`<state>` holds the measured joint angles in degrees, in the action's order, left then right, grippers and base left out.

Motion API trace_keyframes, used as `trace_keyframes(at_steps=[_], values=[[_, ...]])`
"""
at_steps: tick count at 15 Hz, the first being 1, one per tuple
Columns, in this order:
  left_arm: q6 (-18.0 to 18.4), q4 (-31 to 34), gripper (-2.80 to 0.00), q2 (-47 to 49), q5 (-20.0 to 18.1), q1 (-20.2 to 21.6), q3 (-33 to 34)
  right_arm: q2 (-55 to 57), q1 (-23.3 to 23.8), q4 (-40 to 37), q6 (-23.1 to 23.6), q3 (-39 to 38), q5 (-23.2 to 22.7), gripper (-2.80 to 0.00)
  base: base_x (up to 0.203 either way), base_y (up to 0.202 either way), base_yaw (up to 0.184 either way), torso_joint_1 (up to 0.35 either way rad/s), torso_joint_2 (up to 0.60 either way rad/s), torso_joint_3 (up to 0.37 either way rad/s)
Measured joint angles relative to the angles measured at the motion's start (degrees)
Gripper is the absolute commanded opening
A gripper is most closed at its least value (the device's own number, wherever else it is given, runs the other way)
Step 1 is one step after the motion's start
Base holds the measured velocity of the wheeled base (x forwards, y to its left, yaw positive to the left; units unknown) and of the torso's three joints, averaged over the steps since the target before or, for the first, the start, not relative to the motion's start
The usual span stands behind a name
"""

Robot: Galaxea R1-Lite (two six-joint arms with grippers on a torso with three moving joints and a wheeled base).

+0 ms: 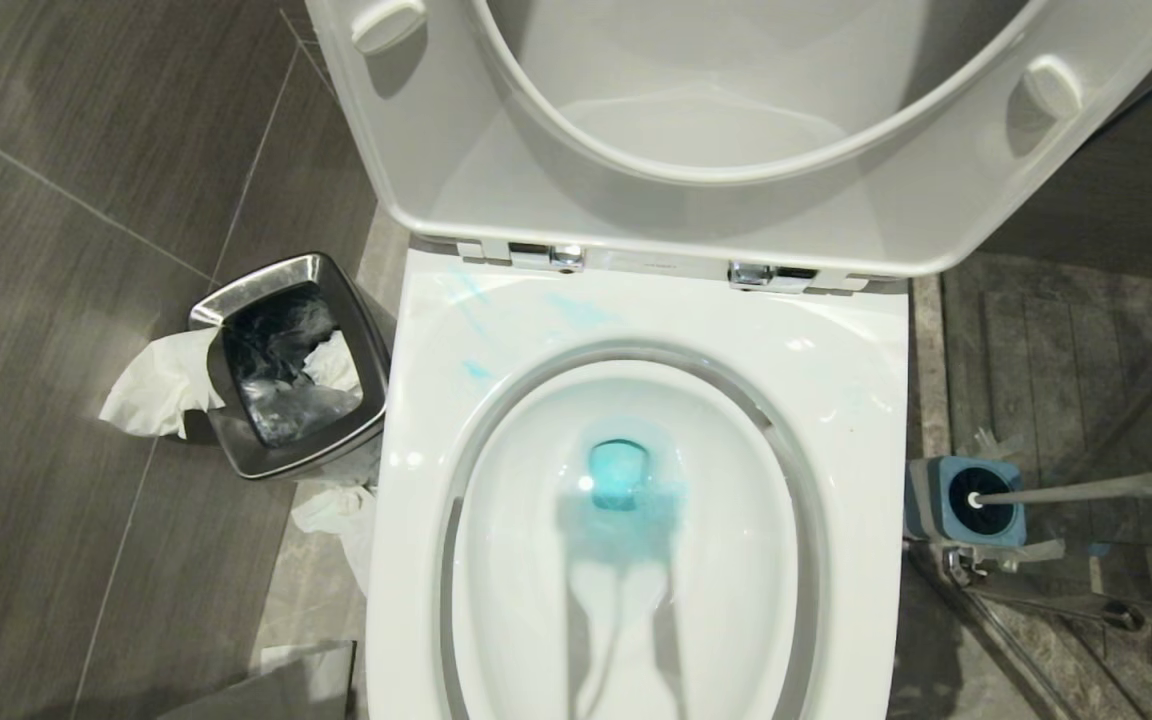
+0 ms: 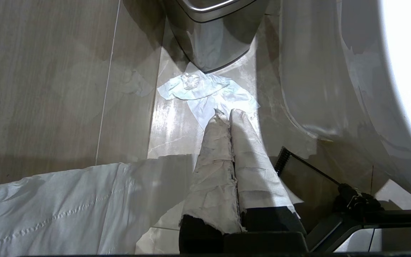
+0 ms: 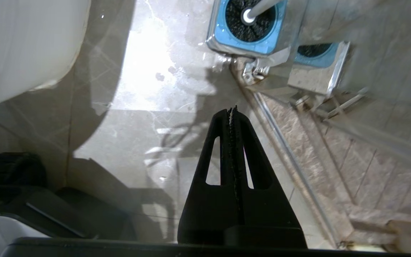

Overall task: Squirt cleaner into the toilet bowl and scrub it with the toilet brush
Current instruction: Scrub the toilet bowl

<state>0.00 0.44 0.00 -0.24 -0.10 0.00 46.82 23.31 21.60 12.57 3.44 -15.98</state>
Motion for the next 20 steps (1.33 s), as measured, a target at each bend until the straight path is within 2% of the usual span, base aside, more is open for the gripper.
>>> trace_keyframes(at_steps=[15,17,20], values=[[0.0,0.0,-2.80,0.0,0.0,0.0,0.0,0.4,0.1,0.9,-0.6,-3.3,0.0,-2.80,0.000,0.000,0.000,0.000,0.00,0.000],[0.0,0.0,-2.80,0.0,0.0,0.0,0.0,0.5,0.1,0.4,-2.1,-3.4,0.2,-2.80,0.000,0.000,0.000,0.000,0.00,0.000],[0.0,0.0,-2.80,0.0,0.0,0.0,0.0,2.8,0.1,0.2,-4.8,-3.4,3.5,-2.80,0.000,0.000,0.000,0.000,0.00,0.000]])
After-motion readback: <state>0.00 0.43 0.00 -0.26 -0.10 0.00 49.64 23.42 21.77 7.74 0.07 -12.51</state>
